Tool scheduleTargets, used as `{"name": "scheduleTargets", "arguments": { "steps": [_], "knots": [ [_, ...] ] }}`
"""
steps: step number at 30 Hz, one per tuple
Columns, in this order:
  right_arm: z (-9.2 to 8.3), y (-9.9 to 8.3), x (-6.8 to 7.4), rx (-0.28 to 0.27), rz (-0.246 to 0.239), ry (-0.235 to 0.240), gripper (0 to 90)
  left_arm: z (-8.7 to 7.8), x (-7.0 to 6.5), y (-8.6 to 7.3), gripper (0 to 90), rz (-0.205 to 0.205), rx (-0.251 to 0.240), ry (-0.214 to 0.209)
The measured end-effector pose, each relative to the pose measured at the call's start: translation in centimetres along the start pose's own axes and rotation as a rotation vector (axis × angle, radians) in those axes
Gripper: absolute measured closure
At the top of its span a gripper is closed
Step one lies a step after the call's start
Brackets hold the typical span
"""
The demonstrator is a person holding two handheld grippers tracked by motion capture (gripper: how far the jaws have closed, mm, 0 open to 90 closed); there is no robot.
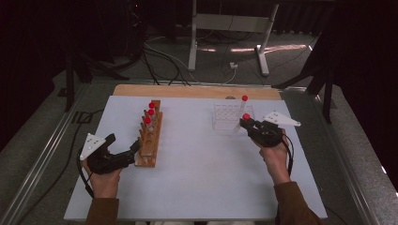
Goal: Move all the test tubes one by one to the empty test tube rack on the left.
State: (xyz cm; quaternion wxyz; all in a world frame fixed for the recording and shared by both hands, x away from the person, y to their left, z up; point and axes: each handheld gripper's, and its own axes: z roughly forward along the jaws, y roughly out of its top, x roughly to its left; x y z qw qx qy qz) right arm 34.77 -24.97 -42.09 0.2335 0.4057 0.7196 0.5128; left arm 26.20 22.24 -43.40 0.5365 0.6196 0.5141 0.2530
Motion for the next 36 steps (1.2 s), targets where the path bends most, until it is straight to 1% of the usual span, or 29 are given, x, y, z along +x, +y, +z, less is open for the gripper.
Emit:
{"name": "scheduleTargets", "arguments": {
  "steps": [1, 6, 9, 14, 16, 22, 27, 36],
  "knots": [
    [0.0, -0.1, 0.1, 0.002, -0.001, 0.006, 73.9, 0.1, -0.2, 0.1, 0.7, -0.001, -0.002, -0.007],
    [-0.4, -0.7, 0.7, 0.022, -0.020, 0.027, 73.9, 0.4, -1.2, 0.7, 0.7, 0.025, -0.002, -0.030],
    [-0.5, -0.9, 0.9, 0.029, -0.026, 0.038, 74.0, 0.7, -1.9, 1.0, 0.7, 0.033, -0.001, -0.045],
    [-0.6, -0.9, 1.6, 0.046, -0.040, 0.060, 73.9, 1.4, -3.1, 1.6, 0.7, 0.057, 0.013, -0.067],
    [-0.6, -1.0, 1.9, 0.054, -0.052, 0.071, 73.9, 1.8, -3.6, 1.8, 0.7, 0.066, 0.021, -0.075],
    [-0.4, -1.1, 2.9, 0.069, -0.064, 0.099, 73.9, 3.0, -5.4, 2.2, 0.7, 0.080, 0.031, -0.117],
    [-0.2, -1.2, 3.6, 0.087, -0.080, 0.116, 73.9, 4.0, -7.1, 2.5, 0.8, 0.091, 0.050, -0.149],
    [0.2, -1.3, 4.8, 0.107, -0.096, 0.143, 73.9, 6.0, -10.3, 3.1, 2.4, 0.127, 0.080, -0.212]
  ]
}}
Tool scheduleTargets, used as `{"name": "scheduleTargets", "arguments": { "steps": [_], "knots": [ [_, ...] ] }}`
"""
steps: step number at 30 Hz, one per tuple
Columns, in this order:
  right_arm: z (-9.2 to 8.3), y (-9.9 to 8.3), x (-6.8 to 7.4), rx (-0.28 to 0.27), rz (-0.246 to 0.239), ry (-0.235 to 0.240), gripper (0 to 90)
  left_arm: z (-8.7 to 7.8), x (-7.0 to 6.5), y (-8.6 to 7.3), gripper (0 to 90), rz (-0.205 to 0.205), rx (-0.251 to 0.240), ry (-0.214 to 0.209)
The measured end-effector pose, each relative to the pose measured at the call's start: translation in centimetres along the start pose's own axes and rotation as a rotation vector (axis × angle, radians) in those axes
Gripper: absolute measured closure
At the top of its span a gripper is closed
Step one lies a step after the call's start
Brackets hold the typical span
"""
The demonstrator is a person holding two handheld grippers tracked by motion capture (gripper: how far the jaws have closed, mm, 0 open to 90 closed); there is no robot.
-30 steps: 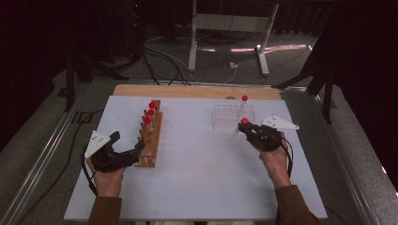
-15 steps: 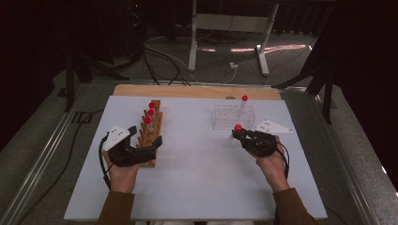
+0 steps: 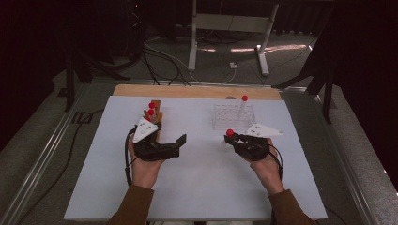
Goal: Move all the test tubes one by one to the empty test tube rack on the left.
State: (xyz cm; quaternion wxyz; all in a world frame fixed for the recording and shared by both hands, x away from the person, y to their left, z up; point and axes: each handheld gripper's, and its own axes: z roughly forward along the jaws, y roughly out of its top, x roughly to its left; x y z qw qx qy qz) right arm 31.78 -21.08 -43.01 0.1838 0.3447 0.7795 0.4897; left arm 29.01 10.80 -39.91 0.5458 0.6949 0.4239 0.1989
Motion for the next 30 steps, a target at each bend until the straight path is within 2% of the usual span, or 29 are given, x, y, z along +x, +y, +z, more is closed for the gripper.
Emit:
{"name": "scheduleTargets", "arguments": {
  "steps": [10, 19, 26, 30],
  "knots": [
    [0.8, 0.1, 1.3, 0.021, -0.013, 0.028, 73.9, 2.8, -2.9, 0.8, 2.5, 0.031, 0.039, -0.063],
    [1.4, 0.2, 2.3, 0.038, -0.033, 0.052, 73.9, 5.1, -4.8, 0.7, 8.2, 0.053, 0.089, -0.078],
    [1.7, 0.2, 2.7, 0.046, -0.042, 0.064, 73.8, 6.2, -5.6, 0.5, 21.8, 0.062, 0.116, -0.107],
    [1.9, 0.2, 3.0, 0.052, -0.052, 0.072, 73.9, 6.8, -6.0, 0.4, 36.3, 0.076, 0.147, -0.134]
  ]
}}
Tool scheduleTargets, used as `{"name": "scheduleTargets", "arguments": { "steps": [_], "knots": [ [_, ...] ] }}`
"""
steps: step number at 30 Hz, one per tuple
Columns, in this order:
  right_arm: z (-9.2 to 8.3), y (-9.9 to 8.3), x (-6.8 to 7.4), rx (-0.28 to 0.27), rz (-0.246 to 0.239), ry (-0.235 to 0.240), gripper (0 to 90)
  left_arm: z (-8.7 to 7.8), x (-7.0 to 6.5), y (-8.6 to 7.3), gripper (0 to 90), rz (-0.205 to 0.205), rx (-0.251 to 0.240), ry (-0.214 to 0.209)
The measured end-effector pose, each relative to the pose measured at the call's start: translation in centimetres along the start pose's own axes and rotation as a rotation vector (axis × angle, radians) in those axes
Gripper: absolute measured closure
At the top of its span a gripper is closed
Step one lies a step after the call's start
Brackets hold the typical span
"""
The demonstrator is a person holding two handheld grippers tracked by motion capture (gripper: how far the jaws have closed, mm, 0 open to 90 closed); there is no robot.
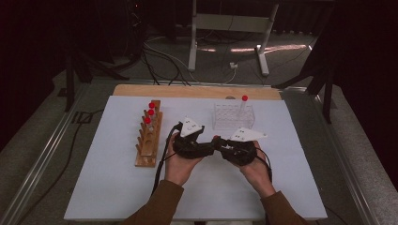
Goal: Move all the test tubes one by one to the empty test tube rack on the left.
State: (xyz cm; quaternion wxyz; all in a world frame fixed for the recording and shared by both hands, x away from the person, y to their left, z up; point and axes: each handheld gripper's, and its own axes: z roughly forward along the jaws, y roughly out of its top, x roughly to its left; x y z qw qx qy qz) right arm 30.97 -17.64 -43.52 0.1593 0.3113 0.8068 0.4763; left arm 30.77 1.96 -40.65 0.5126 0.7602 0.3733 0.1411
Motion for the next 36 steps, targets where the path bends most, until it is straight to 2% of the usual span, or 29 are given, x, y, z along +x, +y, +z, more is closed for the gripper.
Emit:
{"name": "scheduleTargets", "arguments": {
  "steps": [3, 6, 10, 20, 28, 32, 36],
  "knots": [
    [0.0, 0.0, 0.2, 0.002, -0.004, 0.005, 73.9, 0.3, 0.0, -0.1, 52.0, -0.004, 0.022, -0.029],
    [0.1, 0.1, 0.2, 0.003, -0.003, 0.007, 73.9, 0.5, -0.1, -0.1, 62.7, -0.001, 0.039, -0.054],
    [0.1, 0.1, 0.2, 0.004, -0.004, 0.010, 73.9, 0.6, -0.1, -0.2, 68.9, -0.001, 0.047, -0.069],
    [0.1, 0.0, 0.2, -0.006, -0.006, 0.020, 71.4, 0.3, 0.0, -0.1, 71.2, 0.007, 0.036, -0.050],
    [-0.2, 0.0, -0.3, -0.031, 0.016, 0.059, 36.5, -0.5, 0.8, 0.3, 71.2, -0.009, 0.014, -0.021],
    [-0.3, 0.0, -0.4, -0.050, 0.021, 0.028, 16.6, -1.0, 1.2, 0.5, 71.1, -0.020, 0.004, -0.008],
    [-0.5, 0.0, -0.8, -0.065, 0.040, 0.014, 4.1, -1.6, 1.8, 0.8, 71.1, -0.026, -0.010, 0.006]
  ]
}}
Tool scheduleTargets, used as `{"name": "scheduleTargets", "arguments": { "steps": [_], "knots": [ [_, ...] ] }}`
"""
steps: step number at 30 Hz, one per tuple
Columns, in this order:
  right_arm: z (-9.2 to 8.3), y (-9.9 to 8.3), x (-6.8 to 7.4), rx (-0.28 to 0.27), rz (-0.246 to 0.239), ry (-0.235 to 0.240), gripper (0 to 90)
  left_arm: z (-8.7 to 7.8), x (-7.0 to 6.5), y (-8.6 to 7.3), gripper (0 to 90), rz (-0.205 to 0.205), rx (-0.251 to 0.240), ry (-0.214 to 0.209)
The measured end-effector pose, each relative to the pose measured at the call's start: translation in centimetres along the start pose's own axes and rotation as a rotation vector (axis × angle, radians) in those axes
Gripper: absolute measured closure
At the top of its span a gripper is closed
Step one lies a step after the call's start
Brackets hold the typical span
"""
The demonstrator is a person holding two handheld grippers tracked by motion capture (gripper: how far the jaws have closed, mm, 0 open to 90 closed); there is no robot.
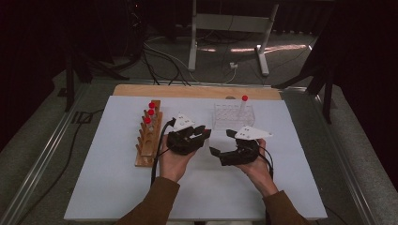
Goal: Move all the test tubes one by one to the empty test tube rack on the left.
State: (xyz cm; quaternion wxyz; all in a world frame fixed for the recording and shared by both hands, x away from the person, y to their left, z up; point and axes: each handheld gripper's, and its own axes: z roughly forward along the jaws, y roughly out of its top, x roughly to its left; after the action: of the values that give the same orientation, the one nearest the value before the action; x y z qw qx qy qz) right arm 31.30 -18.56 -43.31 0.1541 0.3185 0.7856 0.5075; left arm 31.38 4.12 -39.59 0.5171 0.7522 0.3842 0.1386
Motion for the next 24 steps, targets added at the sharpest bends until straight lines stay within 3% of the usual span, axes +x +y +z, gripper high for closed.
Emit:
{"name": "scheduleTargets", "arguments": {
  "steps": [3, 14, 24],
  "knots": [
    [-0.3, 0.0, -0.4, -0.007, 0.010, 0.001, 0.0, -0.5, 0.5, 0.2, 71.2, -0.004, -0.007, 0.014],
    [-1.5, 0.0, -1.7, -0.055, 0.037, -0.024, 0.0, -3.2, 3.1, 0.8, 71.1, -0.014, -0.029, 0.079],
    [-1.8, 0.0, -1.9, -0.062, 0.041, -0.027, 0.0, -5.8, 5.6, 1.2, 71.1, -0.020, -0.044, 0.150]
  ]
}}
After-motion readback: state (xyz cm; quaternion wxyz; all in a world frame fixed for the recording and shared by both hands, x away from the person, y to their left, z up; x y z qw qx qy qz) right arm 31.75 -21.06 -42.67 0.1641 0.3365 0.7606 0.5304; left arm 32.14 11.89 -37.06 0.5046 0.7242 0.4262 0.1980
